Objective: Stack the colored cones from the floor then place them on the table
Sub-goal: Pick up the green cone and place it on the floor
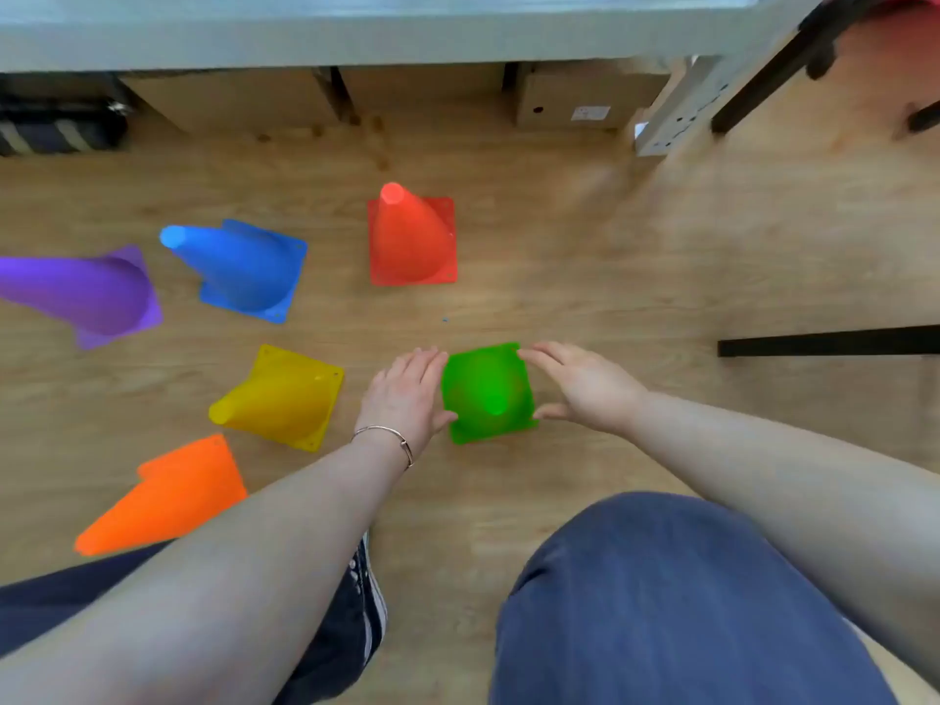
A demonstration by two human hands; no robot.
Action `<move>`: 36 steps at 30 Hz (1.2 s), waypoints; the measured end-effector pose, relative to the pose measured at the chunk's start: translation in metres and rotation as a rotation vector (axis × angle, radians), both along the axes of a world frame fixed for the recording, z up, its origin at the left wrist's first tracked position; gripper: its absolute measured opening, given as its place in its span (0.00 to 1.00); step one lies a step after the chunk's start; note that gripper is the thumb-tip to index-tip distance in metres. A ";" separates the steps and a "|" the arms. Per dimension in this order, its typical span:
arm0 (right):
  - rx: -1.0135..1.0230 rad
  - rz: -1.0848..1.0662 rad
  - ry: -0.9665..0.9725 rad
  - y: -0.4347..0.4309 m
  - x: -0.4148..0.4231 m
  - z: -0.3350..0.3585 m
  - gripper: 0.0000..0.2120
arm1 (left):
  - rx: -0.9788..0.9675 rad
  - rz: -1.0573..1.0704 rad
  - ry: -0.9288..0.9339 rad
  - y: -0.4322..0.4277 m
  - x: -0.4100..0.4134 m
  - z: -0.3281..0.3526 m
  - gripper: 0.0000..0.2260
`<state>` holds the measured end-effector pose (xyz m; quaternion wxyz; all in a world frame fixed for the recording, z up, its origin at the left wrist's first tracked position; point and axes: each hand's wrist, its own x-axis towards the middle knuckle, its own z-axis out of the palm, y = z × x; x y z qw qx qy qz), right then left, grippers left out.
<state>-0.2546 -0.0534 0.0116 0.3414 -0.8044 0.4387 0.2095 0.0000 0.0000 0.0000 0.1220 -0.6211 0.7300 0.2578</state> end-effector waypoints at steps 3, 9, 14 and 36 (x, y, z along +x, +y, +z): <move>0.031 0.009 -0.026 0.000 0.004 -0.022 0.43 | 0.048 0.052 0.023 0.004 0.000 -0.024 0.36; 0.127 -0.045 -0.025 -0.003 0.018 -0.049 0.47 | 0.198 0.160 0.120 0.009 -0.009 -0.053 0.34; 0.137 -0.065 -0.051 -0.014 0.021 -0.049 0.46 | 0.228 0.298 0.232 0.008 -0.008 -0.053 0.34; -0.111 -0.116 -0.216 -0.090 0.087 0.097 0.43 | -0.114 0.486 0.468 -0.060 0.060 0.077 0.30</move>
